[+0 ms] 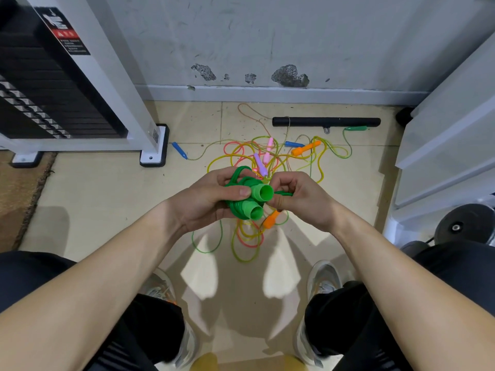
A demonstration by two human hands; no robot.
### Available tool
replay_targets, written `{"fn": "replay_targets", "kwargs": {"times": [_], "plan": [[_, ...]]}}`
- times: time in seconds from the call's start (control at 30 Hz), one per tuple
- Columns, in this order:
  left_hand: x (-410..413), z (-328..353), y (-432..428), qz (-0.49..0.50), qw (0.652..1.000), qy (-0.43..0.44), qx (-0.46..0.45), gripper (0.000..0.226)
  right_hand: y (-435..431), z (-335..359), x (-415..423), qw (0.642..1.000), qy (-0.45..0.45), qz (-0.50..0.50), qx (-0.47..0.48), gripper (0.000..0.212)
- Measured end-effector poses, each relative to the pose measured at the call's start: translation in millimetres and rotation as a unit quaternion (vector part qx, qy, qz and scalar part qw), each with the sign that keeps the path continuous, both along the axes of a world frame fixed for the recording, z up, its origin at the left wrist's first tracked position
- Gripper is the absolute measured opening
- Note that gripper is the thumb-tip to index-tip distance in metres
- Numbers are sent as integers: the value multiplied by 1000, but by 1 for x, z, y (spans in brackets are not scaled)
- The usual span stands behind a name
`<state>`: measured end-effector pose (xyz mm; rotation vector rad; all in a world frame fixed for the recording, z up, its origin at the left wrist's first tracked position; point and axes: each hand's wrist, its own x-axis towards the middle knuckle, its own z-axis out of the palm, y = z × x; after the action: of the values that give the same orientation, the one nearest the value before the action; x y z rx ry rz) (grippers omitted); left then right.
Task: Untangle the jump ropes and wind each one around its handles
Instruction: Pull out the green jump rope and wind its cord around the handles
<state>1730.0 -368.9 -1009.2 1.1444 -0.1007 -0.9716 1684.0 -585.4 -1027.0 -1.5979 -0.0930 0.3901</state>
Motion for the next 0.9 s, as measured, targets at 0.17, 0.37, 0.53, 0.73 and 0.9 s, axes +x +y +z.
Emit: {"fn": "replay_targets", "kwargs": {"times": [0.17, 0.37, 0.53, 0.73, 0.9], "plan": [[3, 7, -2, 49, 993, -96, 42, 59, 5, -4, -3, 990, 90, -104, 7, 21], [-1, 7, -8, 83, 944, -277, 161, 69, 11, 3, -4, 940, 288, -121, 138, 35], [-18, 3, -20, -19, 875, -411, 256, 70, 18, 5, 1, 969, 183, -135, 100, 22], [-27, -3, -23, -76, 862, -419, 276, 74, 31, 1, -7, 982, 20, -158, -100, 40], [-29, 2, -25, -67, 906, -347, 230, 71, 44, 8, -11, 945, 122, -243, 180, 22]]}}
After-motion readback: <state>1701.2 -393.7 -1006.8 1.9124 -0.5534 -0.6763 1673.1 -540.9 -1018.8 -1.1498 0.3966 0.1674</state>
